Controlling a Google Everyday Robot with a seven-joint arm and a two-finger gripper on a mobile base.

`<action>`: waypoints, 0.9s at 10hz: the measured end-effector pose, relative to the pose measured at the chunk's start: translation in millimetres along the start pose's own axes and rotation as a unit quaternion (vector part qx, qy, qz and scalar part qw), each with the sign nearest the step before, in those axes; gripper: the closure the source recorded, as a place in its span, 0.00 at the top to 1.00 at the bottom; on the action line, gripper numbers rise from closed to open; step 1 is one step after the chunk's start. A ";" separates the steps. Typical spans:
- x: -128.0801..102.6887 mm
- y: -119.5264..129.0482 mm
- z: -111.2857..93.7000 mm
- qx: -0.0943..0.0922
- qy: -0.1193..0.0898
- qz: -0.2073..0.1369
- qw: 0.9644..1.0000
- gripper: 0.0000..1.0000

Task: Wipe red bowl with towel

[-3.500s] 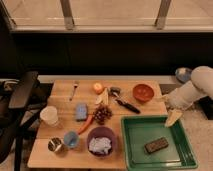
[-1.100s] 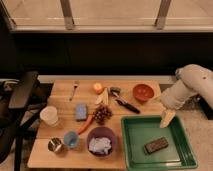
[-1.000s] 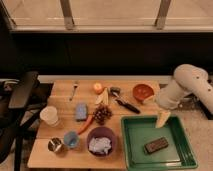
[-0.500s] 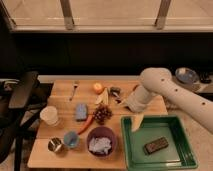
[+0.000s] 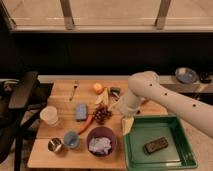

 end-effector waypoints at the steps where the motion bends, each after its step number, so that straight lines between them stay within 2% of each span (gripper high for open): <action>1: -0.7 -0.9 0.1 0.000 0.000 -0.001 1.000 0.80; 3: -8.6 6.2 7.3 -0.016 0.015 -0.021 1.000 0.80; 6: -42.8 17.9 30.9 -0.036 0.024 -0.063 0.997 0.80; 8: -54.6 21.1 45.6 -0.049 0.017 -0.080 0.995 0.80; 9: -55.9 23.4 55.0 -0.056 0.007 -0.081 0.995 0.80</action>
